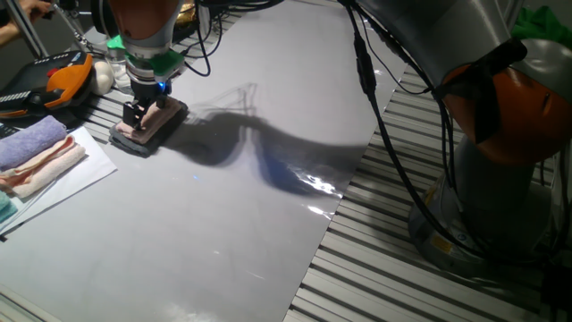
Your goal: Clean the table with a cloth
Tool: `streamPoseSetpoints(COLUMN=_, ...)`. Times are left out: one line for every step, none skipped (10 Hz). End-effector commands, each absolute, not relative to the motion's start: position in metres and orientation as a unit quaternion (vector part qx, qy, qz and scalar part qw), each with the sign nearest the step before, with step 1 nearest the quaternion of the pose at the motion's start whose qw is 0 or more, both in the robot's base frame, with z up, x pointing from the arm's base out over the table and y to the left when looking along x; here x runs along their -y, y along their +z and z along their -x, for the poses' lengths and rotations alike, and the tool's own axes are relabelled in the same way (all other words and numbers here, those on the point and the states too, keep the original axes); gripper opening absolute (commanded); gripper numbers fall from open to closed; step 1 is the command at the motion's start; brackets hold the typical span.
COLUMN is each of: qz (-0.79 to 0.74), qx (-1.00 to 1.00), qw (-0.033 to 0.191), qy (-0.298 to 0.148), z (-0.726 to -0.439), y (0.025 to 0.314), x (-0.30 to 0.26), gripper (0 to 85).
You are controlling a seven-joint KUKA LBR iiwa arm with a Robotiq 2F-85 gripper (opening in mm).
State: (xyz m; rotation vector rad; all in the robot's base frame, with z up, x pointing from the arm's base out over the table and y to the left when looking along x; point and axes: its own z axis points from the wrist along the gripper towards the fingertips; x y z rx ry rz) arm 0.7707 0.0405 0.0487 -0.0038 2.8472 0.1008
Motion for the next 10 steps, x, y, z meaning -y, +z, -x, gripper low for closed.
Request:
streamPoseSetpoints(qz=0.003, qx=-0.989, qw=0.144, qy=0.034, z=-0.7705, y=0.0494, x=-0.0407, gripper=68.0)
streamPoseSetpoints(qz=0.004, qx=-0.989, qw=0.143, qy=0.034, z=-0.7705, y=0.0502, x=-0.0408, gripper=68.0)
streamPoseSetpoints(qz=0.006, qx=-0.989, qw=0.142, qy=0.033, z=-0.7705, y=0.0505, x=-0.0409, gripper=68.0)
streamPoseSetpoints(qz=0.007, qx=-0.989, qw=0.141, qy=0.033, z=-0.7706, y=0.0508, x=-0.0412, gripper=68.0)
streamPoseSetpoints(qz=0.008, qx=-0.989, qw=0.141, qy=0.032, z=-0.7706, y=0.0509, x=-0.0412, gripper=68.0)
streamPoseSetpoints(qz=0.008, qx=-0.989, qw=0.141, qy=0.032, z=-0.7704, y=0.0515, x=-0.0410, gripper=68.0)
streamPoseSetpoints(qz=0.009, qx=-0.990, qw=0.140, qy=0.030, z=-0.7703, y=0.0523, x=-0.0411, gripper=68.0)
streamPoseSetpoints(qz=0.012, qx=-0.990, qw=0.138, qy=0.029, z=-0.7702, y=0.0527, x=-0.0412, gripper=68.0)
streamPoseSetpoints(qz=0.015, qx=-0.990, qw=0.135, qy=0.028, z=-0.7702, y=0.0531, x=-0.0413, gripper=51.0)
streamPoseSetpoints(qz=0.019, qx=-0.991, qw=0.132, qy=0.028, z=-0.7702, y=0.0532, x=-0.0413, gripper=51.0)
